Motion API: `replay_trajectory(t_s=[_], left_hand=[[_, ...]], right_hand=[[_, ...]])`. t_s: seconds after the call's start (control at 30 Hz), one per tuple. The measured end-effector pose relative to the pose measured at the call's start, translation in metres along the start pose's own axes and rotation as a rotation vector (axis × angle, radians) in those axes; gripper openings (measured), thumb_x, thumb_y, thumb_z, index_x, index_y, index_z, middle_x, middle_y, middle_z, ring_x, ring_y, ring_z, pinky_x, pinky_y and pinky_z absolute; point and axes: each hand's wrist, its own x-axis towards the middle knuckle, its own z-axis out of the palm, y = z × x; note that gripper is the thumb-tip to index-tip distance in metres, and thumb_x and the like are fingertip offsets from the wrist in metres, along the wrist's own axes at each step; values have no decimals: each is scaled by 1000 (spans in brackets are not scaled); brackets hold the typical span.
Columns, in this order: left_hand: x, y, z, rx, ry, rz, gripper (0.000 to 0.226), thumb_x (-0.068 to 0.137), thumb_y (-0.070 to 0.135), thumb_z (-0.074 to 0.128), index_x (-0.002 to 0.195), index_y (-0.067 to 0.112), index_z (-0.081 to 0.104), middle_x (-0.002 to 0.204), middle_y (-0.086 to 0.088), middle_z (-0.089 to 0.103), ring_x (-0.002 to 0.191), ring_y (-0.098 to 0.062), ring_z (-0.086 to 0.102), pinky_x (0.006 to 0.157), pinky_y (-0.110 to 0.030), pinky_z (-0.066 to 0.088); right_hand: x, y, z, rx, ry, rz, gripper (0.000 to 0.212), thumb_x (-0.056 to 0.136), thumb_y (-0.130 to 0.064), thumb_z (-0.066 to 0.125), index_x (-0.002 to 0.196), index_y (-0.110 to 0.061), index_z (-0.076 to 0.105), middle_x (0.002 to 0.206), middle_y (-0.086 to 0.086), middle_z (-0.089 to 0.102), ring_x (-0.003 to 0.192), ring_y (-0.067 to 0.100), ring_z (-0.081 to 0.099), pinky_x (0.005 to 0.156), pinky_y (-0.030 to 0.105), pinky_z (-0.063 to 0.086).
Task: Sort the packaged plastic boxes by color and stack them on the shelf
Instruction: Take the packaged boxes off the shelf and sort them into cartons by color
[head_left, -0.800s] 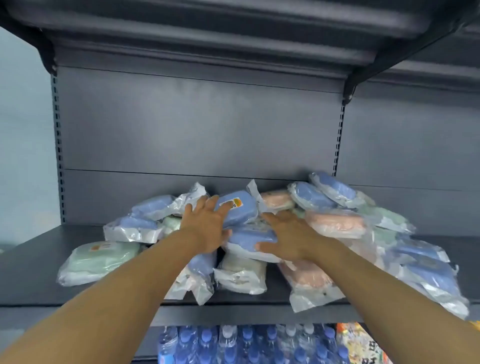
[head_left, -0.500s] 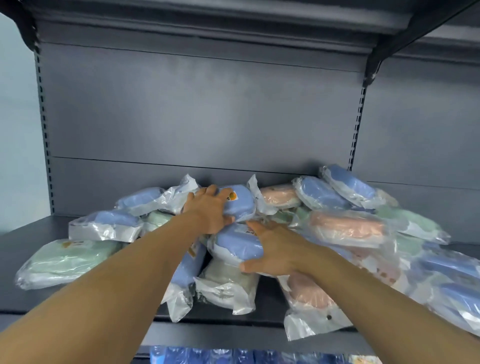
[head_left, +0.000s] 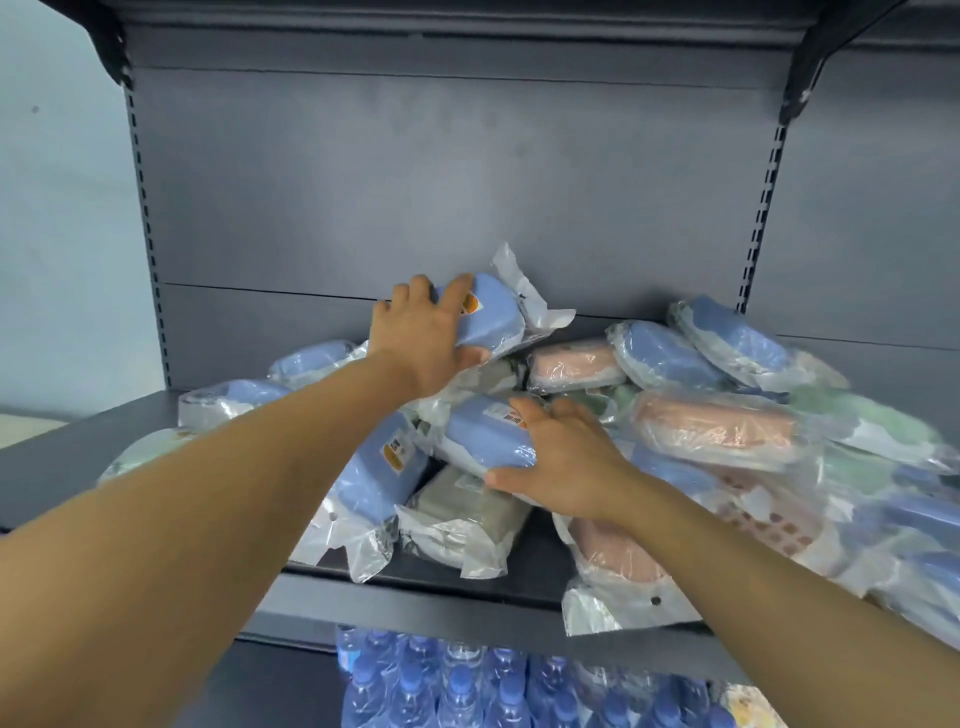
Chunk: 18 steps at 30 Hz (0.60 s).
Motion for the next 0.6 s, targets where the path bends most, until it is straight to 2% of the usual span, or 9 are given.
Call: replay_trajectory(t_s=[0.2, 0.3, 0.5, 0.6], left_hand=[[-74, -20, -61, 17, 75, -32, 72, 84, 57, 56, 143, 26, 30, 129, -11, 45, 118, -32, 42, 96, -41, 34], [-123, -39, -89, 27, 84, -37, 73, 82, 57, 58, 143, 25, 32, 129, -9, 46, 116, -33, 44, 93, -40, 36], [-213, -105, -130, -23, -29, -31, 73, 80, 61, 54, 140, 27, 33, 128, -7, 49, 115, -32, 46, 87, -41, 43], [-256, -142, -137, -30, -117, -2, 73, 80, 62, 54, 141, 29, 31, 130, -4, 47, 115, -30, 46, 84, -39, 46]], right_hand=[[-20, -20, -15, 51, 234, -26, 82, 81, -50, 63, 147, -24, 21, 138, 13, 34, 125, 33, 29, 101, 38, 29], [-38, -37, -20, 68, 309, -35, 80, 81, -49, 63, 146, -27, 23, 136, 11, 38, 123, 31, 29, 98, 38, 28], [-88, -100, -12, 99, 309, -38, 80, 81, -49, 63, 146, -26, 24, 137, 14, 38, 126, 33, 30, 100, 41, 29], [-120, -139, 9, 103, 265, -20, 80, 80, -53, 63, 146, -27, 25, 135, 13, 41, 124, 32, 33, 95, 39, 32]])
